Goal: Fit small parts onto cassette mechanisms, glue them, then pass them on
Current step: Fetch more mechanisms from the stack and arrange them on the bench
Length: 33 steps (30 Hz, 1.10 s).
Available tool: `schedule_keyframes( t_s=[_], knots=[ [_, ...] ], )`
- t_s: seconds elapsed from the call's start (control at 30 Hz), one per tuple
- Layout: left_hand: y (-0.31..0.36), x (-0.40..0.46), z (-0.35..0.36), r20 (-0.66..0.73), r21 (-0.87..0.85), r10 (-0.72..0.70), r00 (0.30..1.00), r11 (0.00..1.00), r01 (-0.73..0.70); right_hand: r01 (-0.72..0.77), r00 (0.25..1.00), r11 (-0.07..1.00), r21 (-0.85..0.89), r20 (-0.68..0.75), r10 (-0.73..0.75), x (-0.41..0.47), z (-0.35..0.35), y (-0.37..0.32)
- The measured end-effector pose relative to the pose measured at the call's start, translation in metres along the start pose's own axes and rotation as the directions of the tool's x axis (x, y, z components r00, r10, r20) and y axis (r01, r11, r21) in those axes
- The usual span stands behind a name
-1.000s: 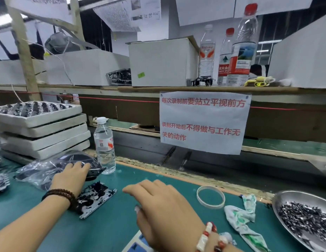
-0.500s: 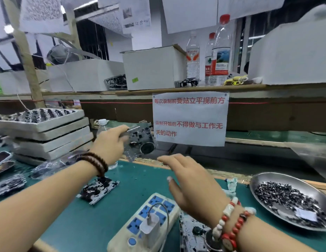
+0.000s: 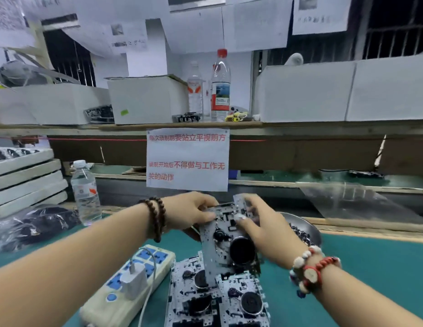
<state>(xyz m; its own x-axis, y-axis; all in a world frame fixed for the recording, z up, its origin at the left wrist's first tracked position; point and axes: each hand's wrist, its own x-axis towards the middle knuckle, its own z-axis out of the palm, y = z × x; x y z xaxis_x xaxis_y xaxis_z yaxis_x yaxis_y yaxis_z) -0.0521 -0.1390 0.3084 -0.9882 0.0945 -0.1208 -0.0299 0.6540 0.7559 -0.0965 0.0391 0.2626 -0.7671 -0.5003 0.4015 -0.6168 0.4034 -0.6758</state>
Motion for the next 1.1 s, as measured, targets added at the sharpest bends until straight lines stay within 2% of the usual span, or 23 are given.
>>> schedule_keyframes(
  t_s=[0.1,0.17,0.23,0.3,0.37,0.47,0.6,0.67,0.77,0.83,0.9,0.97,1.1],
  knots=[
    [0.000,0.012,0.021,0.037,0.088,-0.009,0.999,0.996,0.006,-0.116,0.992,0.993,0.030,0.058,0.114,-0.012,0.001,0.022],
    [-0.002,0.020,0.033,0.019,0.157,-0.024,1.000,0.987,0.021,-0.210,0.975,0.975,0.078,0.088,0.203,-0.018,0.005,0.035],
    [-0.005,0.027,0.038,-0.013,0.266,-0.036,0.999,0.963,0.038,-0.288,0.953,0.956,0.055,0.115,0.281,-0.022,0.008,0.048],
    [-0.011,0.031,0.032,-0.094,0.481,0.008,0.996,0.876,0.038,-0.337,0.931,0.941,-0.033,0.135,0.338,-0.023,0.011,0.061],
    [-0.023,0.029,0.017,-0.195,0.609,0.067,0.979,0.790,0.067,-0.373,0.909,0.919,-0.131,0.148,0.390,-0.022,0.012,0.067],
    [-0.052,0.018,-0.016,-0.298,0.676,0.046,0.953,0.716,0.177,-0.409,0.868,0.870,-0.276,0.176,0.464,-0.012,0.018,0.068],
    [-0.107,-0.006,-0.068,-0.402,0.647,-0.076,0.912,0.681,0.343,-0.329,0.846,0.744,-0.582,0.168,0.506,0.009,0.030,0.054],
    [-0.138,-0.022,-0.095,-0.473,0.617,-0.164,0.866,0.640,0.458,-0.250,0.880,0.727,-0.639,0.163,0.446,0.023,0.041,0.035],
    [-0.188,-0.048,-0.130,-0.569,0.520,-0.321,0.757,0.573,0.633,-0.026,0.966,0.787,-0.616,0.188,0.178,0.050,0.067,-0.005],
    [-0.219,-0.063,-0.145,-0.609,0.433,-0.427,0.668,0.527,0.731,0.111,0.976,0.821,-0.560,0.218,0.016,0.066,0.091,-0.033],
    [-0.247,-0.074,-0.151,-0.626,0.365,-0.519,0.582,0.465,0.807,0.244,0.954,0.841,-0.482,0.275,-0.119,0.079,0.119,-0.056],
    [-0.271,-0.078,-0.150,-0.619,0.337,-0.577,0.534,0.419,0.843,0.373,0.911,0.839,-0.396,0.329,-0.250,0.091,0.148,-0.075],
    [-0.307,-0.068,-0.140,-0.567,0.366,-0.628,0.533,0.387,0.846,0.498,0.833,0.827,-0.261,0.409,-0.372,0.107,0.199,-0.095]
  ],
)
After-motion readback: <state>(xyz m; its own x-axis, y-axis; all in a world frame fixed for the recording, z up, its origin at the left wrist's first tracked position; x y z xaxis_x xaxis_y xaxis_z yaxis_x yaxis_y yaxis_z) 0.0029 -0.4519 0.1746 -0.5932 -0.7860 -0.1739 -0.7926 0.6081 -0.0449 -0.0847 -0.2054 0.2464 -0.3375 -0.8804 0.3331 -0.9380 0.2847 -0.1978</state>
